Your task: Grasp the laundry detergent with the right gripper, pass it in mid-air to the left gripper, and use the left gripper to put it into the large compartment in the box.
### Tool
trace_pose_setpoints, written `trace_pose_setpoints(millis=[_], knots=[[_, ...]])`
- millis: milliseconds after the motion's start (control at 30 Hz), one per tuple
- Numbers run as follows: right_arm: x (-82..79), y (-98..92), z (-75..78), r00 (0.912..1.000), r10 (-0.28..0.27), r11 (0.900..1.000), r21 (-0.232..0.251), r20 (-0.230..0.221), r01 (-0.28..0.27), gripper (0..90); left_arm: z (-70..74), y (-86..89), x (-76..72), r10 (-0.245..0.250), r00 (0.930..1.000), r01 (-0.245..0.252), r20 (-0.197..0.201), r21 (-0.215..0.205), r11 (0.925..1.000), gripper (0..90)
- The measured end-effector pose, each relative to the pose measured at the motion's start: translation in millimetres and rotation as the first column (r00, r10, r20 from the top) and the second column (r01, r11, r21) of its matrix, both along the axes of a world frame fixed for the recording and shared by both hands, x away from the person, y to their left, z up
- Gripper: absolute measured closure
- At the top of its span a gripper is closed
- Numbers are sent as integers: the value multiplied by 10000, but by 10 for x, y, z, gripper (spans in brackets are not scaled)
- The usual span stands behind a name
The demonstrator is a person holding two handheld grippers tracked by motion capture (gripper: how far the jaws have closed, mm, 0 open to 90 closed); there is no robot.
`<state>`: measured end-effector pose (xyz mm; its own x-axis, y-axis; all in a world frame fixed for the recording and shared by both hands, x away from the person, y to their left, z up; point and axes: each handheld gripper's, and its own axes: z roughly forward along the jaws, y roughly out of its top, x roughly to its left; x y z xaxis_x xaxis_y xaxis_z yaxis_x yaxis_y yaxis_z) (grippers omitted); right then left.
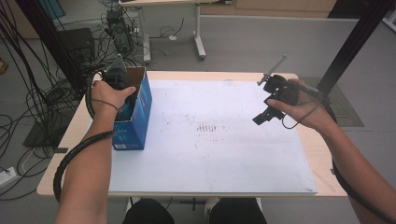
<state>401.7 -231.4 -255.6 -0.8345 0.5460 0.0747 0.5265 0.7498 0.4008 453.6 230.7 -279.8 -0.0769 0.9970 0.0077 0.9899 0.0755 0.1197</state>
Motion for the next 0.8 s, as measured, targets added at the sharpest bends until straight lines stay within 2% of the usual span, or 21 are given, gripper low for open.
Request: trace_pose_setpoints(millis=[667,800], knots=[[-27,-18,-20,10000,-1,9999,120,-18,2,49,27,-24,-9,-69,10000,69,32,47,10000,352],[-29,-25,-17,10000,9,9999,140,-5,-9,49,81,-13,-37,-53,10000,53,61,62,10000,315]])
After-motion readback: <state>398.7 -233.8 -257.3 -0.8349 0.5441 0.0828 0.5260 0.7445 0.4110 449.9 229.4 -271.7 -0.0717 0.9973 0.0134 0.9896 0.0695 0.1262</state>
